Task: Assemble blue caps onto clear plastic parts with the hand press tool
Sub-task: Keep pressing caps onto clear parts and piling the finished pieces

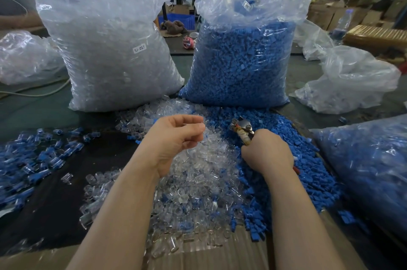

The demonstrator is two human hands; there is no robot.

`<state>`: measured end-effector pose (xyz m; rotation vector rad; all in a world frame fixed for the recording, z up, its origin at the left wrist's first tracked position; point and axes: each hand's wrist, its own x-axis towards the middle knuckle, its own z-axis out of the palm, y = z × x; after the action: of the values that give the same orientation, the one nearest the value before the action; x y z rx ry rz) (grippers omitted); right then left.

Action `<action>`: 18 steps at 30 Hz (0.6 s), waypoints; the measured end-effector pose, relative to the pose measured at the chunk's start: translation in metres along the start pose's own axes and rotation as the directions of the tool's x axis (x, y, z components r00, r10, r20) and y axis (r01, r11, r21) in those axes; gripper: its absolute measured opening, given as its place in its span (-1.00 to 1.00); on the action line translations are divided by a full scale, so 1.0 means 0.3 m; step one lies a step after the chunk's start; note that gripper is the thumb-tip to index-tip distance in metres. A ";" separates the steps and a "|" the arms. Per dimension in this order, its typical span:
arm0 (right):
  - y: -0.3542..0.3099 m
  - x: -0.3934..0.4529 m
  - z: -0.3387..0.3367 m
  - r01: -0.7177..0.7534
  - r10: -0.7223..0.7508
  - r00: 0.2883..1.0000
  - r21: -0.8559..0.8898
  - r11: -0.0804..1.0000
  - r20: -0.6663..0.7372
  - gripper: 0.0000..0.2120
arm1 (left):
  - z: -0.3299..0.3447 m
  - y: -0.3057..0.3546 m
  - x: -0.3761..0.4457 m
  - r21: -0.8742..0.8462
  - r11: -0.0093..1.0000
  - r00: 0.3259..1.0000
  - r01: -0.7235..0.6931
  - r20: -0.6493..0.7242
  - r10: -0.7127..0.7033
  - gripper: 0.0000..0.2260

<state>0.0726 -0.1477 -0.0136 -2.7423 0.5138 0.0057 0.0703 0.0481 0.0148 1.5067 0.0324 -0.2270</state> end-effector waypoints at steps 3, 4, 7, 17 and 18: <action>0.000 0.005 0.002 0.006 -0.006 1.000 0.026 1.000 -0.013 -0.80 | 0.015 0.002 -0.001 0.002 1.000 1.000 0.005 -0.016 -0.005 -0.88; 0.000 0.006 0.002 0.006 -0.005 1.000 0.042 0.999 -0.018 -0.80 | 0.020 0.002 0.000 -0.006 1.000 1.000 0.008 -0.026 -0.008 -0.88; 0.001 0.013 0.004 0.011 -0.007 0.999 0.101 0.995 -0.042 -0.79 | 0.028 0.000 0.004 -0.020 1.000 0.999 0.017 -0.047 -0.017 -0.89; -0.017 0.017 -0.018 0.240 -0.162 0.967 0.483 0.842 -0.199 -0.89 | 0.043 -0.010 0.007 0.001 1.000 0.999 -0.031 -0.030 0.031 -0.81; -0.023 0.011 -0.023 0.276 -0.187 0.959 0.547 0.791 -0.214 -0.95 | 0.048 -0.013 0.006 0.009 0.999 0.998 -0.051 -0.042 0.052 -0.83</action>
<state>0.0776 -0.1452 -0.0050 -2.1914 0.1641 -0.3618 0.0697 0.0335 0.0117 1.5185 0.0263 -0.1543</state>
